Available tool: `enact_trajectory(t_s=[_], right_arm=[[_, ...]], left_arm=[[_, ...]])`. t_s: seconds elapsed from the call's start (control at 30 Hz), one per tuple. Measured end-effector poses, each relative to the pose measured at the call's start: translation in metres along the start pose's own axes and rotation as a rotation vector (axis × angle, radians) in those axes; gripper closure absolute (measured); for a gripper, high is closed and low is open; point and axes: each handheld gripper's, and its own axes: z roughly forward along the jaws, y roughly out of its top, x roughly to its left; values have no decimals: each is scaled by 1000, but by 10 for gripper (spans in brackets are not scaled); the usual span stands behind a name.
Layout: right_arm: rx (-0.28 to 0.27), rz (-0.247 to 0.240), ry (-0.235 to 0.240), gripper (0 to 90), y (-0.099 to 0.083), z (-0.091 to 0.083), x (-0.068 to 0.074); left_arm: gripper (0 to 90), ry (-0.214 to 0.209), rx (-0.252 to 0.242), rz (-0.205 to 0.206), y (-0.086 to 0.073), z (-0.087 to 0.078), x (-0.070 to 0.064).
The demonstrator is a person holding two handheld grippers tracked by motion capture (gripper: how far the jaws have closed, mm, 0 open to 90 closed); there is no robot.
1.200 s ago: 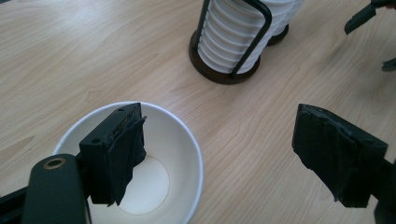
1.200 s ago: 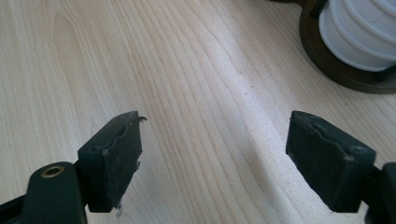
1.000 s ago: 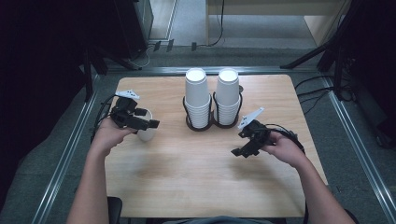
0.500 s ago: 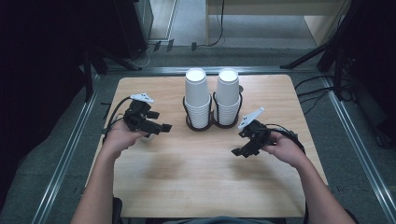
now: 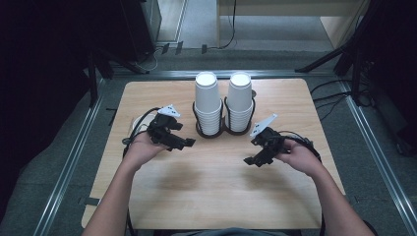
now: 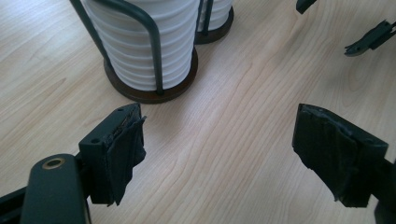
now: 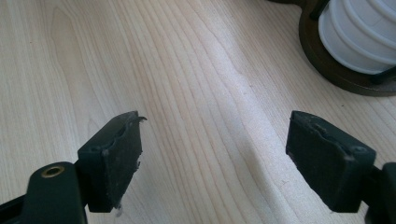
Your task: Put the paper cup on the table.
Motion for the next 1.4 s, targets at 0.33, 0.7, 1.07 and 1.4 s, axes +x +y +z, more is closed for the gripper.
enact_trajectory(t_s=[0.33,0.7,1.07,1.4], right_arm=[[4,-11,-4,188,0,1,0],[22,-30,-8,188,1,5,3],[34,-53,-14,188,0,8,4],[41,-63,-16,188,0,10,6]], left_arm=[[154,1,31,74,-2,23,-12],[144,-5,78,49,-2,48,-23],[136,0,94,85,-1,68,-37],[133,-8,45,108,7,70,-49]])
